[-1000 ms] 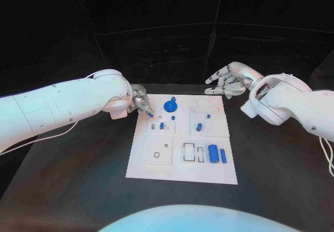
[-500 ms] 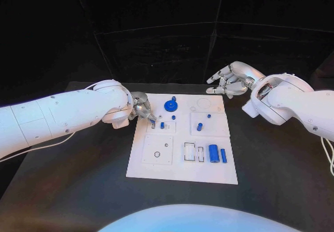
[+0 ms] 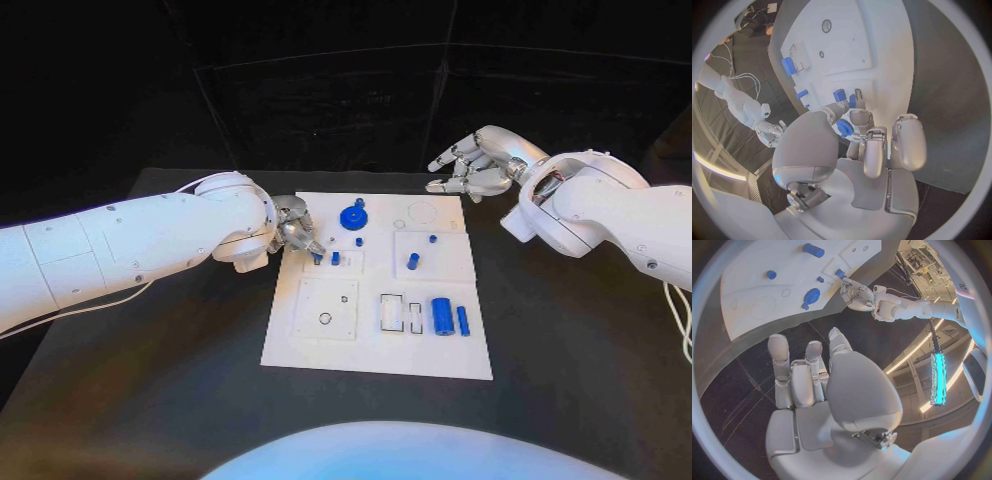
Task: Assemble the parts on the task board
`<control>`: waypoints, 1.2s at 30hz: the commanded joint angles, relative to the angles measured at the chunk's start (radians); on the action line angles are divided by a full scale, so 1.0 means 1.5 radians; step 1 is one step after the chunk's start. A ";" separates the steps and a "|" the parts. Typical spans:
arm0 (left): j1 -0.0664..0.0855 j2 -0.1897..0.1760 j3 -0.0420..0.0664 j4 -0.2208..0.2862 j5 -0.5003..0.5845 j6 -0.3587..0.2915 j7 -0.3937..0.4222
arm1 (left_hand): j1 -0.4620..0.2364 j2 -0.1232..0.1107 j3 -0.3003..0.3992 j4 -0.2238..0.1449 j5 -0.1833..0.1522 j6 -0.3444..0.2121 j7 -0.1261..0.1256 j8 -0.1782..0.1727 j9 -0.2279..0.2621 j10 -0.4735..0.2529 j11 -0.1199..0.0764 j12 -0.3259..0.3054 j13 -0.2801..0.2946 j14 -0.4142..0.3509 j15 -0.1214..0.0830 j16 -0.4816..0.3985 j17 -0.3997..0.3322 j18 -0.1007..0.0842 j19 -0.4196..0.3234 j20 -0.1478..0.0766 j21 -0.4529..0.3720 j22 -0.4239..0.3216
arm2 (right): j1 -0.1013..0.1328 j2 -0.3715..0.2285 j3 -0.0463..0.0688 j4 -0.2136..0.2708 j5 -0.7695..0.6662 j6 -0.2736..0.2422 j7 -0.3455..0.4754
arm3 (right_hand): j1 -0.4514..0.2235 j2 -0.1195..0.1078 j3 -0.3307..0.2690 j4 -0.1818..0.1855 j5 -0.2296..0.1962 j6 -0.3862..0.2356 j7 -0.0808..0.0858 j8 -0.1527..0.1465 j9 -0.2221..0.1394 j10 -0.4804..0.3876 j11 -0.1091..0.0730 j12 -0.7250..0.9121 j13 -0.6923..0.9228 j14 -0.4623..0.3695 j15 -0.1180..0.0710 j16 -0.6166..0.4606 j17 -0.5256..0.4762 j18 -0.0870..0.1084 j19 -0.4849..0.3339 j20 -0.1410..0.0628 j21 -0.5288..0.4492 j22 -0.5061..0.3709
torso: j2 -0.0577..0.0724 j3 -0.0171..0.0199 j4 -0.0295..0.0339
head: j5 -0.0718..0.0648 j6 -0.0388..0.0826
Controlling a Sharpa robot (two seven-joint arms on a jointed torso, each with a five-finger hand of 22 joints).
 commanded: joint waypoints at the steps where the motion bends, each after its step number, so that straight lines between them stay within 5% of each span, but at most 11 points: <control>1: 0.000 0.000 -0.001 0.001 -0.006 0.016 -0.009 | 0.000 0.000 0.101 -0.096 0.004 0.001 -0.002 0.003 0.001 0.006 0.001 0.004 0.001 0.068 -0.002 0.002 0.176 0.010 0.004 -0.002 0.002 0.001 | 0.001 0.000 0.000 0.001 -0.002 -0.001 0.006 | 0.004 0.002 -0.001 -0.002 0.004 -0.004 -0.002 0.003 0.000 -0.005 -0.001 -0.002 -0.001 0.018 -0.003 -0.002 -0.001 0.004 -0.001 -0.002 -0.003 -0.001 | 0.000 -0.0003 -0.0003 | 0.000 -0.001; 28: 0.000 0.004 -0.004 -0.009 -0.006 0.049 -0.015 | -0.004 -0.003 0.105 -0.097 0.012 0.002 -0.003 0.005 0.002 0.007 0.000 0.004 0.001 0.068 -0.002 0.002 0.176 0.010 0.005 -0.002 0.003 0.002 | 0.001 0.001 0.000 0.001 -0.002 0.000 0.006 | 0.004 0.002 -0.001 -0.002 0.004 -0.004 -0.002 0.003 0.000 -0.005 -0.001 -0.002 -0.001 0.018 -0.003 -0.002 -0.001 0.004 -0.001 -0.002 -0.003 -0.001 | 0.000 -0.0001 0.0006 | 0.000 -0.004; 36: 0.000 0.011 -0.005 -0.017 -0.006 0.047 -0.015 | -0.032 -0.006 0.097 -0.080 0.013 0.008 -0.011 0.012 0.005 0.014 -0.004 0.009 0.006 0.068 -0.005 0.002 0.176 0.010 0.006 -0.004 0.004 0.005 | 0.001 0.002 0.000 0.001 -0.002 0.000 0.006 | 0.004 0.002 -0.001 -0.002 0.004 -0.004 -0.002 0.003 0.000 -0.005 -0.001 -0.002 -0.001 0.018 -0.003 -0.002 -0.001 0.004 -0.001 -0.002 -0.003 -0.001 | 0.000 0.0002 -0.0004 | 0.000 -0.003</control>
